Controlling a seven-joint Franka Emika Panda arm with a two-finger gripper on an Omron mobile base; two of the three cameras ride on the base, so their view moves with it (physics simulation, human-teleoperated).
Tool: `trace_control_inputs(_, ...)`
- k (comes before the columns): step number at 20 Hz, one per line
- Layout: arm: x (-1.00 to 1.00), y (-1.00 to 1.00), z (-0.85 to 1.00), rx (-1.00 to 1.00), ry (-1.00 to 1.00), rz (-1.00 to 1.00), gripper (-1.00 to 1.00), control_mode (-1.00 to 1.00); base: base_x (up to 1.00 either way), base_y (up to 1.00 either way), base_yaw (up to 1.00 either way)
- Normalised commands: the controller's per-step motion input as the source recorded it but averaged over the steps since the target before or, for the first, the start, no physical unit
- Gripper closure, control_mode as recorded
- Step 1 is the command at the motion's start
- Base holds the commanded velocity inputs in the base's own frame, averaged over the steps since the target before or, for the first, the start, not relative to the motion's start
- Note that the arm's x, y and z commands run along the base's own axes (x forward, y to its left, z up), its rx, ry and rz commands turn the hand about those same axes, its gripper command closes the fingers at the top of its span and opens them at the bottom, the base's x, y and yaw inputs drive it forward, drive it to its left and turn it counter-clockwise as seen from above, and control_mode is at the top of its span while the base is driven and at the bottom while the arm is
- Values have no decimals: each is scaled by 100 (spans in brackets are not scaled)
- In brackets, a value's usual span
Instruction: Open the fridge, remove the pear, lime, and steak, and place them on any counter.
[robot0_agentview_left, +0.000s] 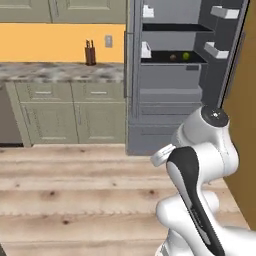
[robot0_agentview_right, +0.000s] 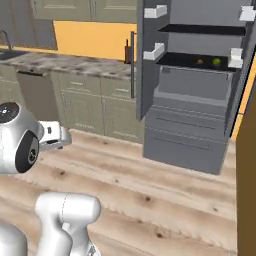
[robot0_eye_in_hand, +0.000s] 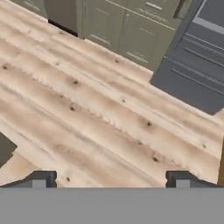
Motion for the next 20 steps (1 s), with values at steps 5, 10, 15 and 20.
trace_control_inputs(5, 0, 0, 0, 0, 0, 0, -100, 100, 54, -35, -72)
trace_control_inputs(10, 0, 0, 0, 0, 0, 0, -100, 100, 97, 21, -47)
trace_control_inputs(15, 0, 0, 0, 0, 0, 0, -100, 100, 100, 11, -25)
trace_control_inputs(20, 0, 0, 0, 0, 0, 0, -100, 100, 100, 1, -5)
